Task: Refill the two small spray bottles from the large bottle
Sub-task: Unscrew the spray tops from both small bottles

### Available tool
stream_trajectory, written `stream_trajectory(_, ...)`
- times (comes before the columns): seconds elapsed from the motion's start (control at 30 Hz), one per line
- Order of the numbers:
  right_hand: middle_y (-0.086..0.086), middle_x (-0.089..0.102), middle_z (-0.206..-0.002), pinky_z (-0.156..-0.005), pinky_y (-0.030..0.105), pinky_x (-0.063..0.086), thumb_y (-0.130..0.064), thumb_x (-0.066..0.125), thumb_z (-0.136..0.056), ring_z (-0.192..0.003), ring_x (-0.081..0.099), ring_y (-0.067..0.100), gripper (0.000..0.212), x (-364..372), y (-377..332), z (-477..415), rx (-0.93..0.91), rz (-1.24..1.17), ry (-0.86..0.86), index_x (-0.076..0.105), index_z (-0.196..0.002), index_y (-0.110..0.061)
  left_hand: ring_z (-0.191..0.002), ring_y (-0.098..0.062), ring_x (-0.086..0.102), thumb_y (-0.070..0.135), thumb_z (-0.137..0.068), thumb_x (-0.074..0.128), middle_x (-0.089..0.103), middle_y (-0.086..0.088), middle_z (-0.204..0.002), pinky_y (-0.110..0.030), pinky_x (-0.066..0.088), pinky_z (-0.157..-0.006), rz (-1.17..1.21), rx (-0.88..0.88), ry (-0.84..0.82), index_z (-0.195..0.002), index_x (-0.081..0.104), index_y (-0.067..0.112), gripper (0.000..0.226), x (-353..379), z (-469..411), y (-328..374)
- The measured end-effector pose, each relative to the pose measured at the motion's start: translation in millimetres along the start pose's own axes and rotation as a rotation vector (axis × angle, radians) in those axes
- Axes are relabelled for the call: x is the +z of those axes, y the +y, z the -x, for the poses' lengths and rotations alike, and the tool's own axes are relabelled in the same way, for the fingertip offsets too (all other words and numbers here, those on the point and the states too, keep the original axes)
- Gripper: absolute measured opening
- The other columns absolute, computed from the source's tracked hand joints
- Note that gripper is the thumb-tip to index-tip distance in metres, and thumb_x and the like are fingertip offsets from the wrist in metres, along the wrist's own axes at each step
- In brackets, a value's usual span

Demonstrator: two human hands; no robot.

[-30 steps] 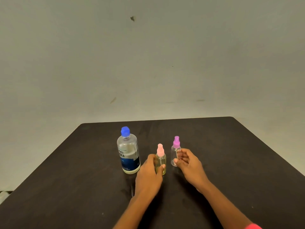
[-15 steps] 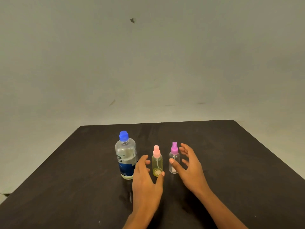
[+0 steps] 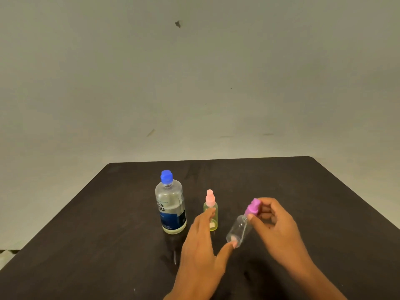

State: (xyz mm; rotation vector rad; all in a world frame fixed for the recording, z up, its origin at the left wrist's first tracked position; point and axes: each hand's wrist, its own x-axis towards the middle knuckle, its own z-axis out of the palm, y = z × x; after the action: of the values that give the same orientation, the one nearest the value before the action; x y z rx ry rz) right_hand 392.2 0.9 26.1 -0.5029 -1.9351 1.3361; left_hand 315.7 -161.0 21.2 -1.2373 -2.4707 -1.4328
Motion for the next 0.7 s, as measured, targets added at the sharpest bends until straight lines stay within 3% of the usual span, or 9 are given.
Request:
stream_trajectory(0.07, -0.013, 0.068, -0.089, -0.074, 0.021, 0.052, -0.005, 0.068, -0.082, -0.084, 0.066, 0.004, 0.027, 6, 0, 9, -0.009, 0.051, -0.034, 0.064, -0.092, -0.030, -0.116, 0.014, 0.037, 0.039, -0.082, 0.068, 0.033, 0.032, -0.129, 0.000, 0.026, -0.095, 0.008, -0.024, -0.002, -0.139, 0.021, 0.041, 0.074, 11, -4, 2)
stream_trajectory(0.13, -0.012, 0.067, -0.084, -0.071, 0.019, 0.052, 0.003, 0.061, -0.084, -0.079, 0.065, 0.004, 0.030, 12, 1, 13, -0.033, 0.120, -0.052, 0.066, -0.085, -0.027, -0.117, 0.011, 0.042, 0.034, -0.084, 0.067, 0.043, 0.033, -0.126, -0.011, 0.035, -0.100, 0.036, -0.040, -0.037, -0.132, 0.029, 0.051, 0.063, 23, -6, 6)
stream_trajectory(0.2, -0.008, 0.067, -0.082, -0.066, 0.021, 0.054, 0.007, 0.056, -0.086, -0.076, 0.065, 0.005, 0.033, 14, 4, 13, -0.016, 0.150, -0.070, 0.066, -0.081, -0.024, -0.106, 0.015, 0.051, 0.027, -0.085, 0.067, 0.051, 0.040, -0.109, -0.009, 0.043, -0.091, 0.085, -0.061, -0.079, -0.114, 0.031, 0.069, 0.063, 31, -9, 7)
stream_trajectory(0.3, -0.010, 0.066, -0.087, -0.069, 0.015, 0.052, 0.004, 0.057, -0.087, -0.083, 0.063, 0.000, 0.031, 12, 3, 11, 0.027, 0.207, -0.114, 0.064, -0.086, -0.027, -0.100, 0.008, 0.057, 0.021, -0.083, 0.069, 0.054, 0.035, -0.099, -0.011, 0.046, -0.088, 0.097, -0.123, -0.051, -0.107, 0.030, 0.065, 0.063, 39, -15, 5)
stream_trajectory(0.4, -0.011, 0.063, -0.091, -0.071, 0.015, 0.052, -0.004, 0.064, -0.085, -0.088, 0.062, 0.004, 0.027, 12, -2, 9, 0.041, 0.203, -0.056, 0.059, -0.091, -0.029, -0.103, 0.006, 0.056, 0.019, -0.085, 0.068, 0.052, 0.033, -0.101, -0.008, 0.043, -0.086, 0.074, -0.122, -0.031, -0.113, 0.029, 0.059, 0.062, 41, -16, 6)
stream_trajectory(0.53, -0.017, 0.060, -0.099, -0.074, 0.021, 0.055, -0.027, 0.072, -0.081, -0.092, 0.060, 0.000, 0.032, 16, -14, 6, -0.002, 0.189, -0.057, 0.054, -0.105, -0.037, -0.113, 0.006, 0.052, 0.021, -0.088, 0.064, 0.055, 0.022, -0.123, -0.006, 0.037, -0.093, 0.028, -0.105, -0.040, -0.134, 0.038, 0.040, 0.056, 42, -16, 6)
stream_trajectory(0.7, -0.013, 0.065, -0.097, -0.079, 0.018, 0.053, -0.019, 0.070, -0.084, -0.093, 0.061, -0.002, 0.021, 13, -24, -6, -0.044, 0.226, -0.149, 0.063, -0.097, -0.034, -0.105, 0.014, 0.040, 0.026, -0.086, 0.066, 0.040, 0.032, -0.112, 0.000, 0.030, -0.085, -0.055, -0.069, -0.011, -0.129, 0.033, 0.050, 0.060, 32, -15, 7)
